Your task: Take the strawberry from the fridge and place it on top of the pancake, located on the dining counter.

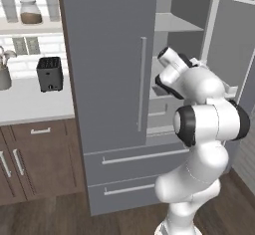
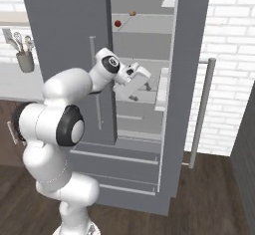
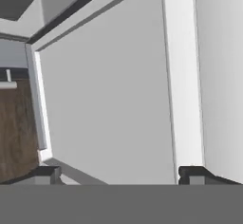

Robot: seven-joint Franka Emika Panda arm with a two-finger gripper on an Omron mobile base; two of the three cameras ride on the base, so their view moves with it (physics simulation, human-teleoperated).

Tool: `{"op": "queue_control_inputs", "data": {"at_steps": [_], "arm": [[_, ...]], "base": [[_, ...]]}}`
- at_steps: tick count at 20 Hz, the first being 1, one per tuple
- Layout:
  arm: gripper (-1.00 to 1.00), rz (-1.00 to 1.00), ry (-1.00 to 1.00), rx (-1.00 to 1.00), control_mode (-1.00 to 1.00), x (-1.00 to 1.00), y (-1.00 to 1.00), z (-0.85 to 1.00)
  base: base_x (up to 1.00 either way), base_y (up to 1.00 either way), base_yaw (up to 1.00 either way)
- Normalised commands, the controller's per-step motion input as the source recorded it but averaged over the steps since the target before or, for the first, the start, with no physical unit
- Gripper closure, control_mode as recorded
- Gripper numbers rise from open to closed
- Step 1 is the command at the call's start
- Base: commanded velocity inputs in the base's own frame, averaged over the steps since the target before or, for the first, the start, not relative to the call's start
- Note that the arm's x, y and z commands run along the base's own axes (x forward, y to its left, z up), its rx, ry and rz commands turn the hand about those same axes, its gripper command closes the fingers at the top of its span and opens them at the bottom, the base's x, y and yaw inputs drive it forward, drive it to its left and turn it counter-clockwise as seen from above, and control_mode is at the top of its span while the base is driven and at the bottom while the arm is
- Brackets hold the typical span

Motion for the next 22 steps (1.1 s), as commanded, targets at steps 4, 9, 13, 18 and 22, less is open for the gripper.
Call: {"op": "queue_control_inputs", "data": {"at_steps": [4,9,13,18,22], "arm": [[-1.0,0.02,-0.27,0.28,-1.0,0.0,0.81,-0.05],[-1.0,0.06,-0.37,0.18,-1.0,0.0,0.97,0.09],[-1.0,0.06,-0.46,0.1,-1.0,0.06,0.84,0.34],[-1.0,0.09,-0.28,0.35,-1.0,0.0,0.42,0.72],[-1.0,0.2,-0.15,0.15,-1.0,0.0,0.54,0.81]], "base": [[0.0,0.0,0.0],[0.0,0.0,0.0],[0.0,0.0,0.0],[0.0,0.0,0.0],[0.0,0.0,0.0]]}}
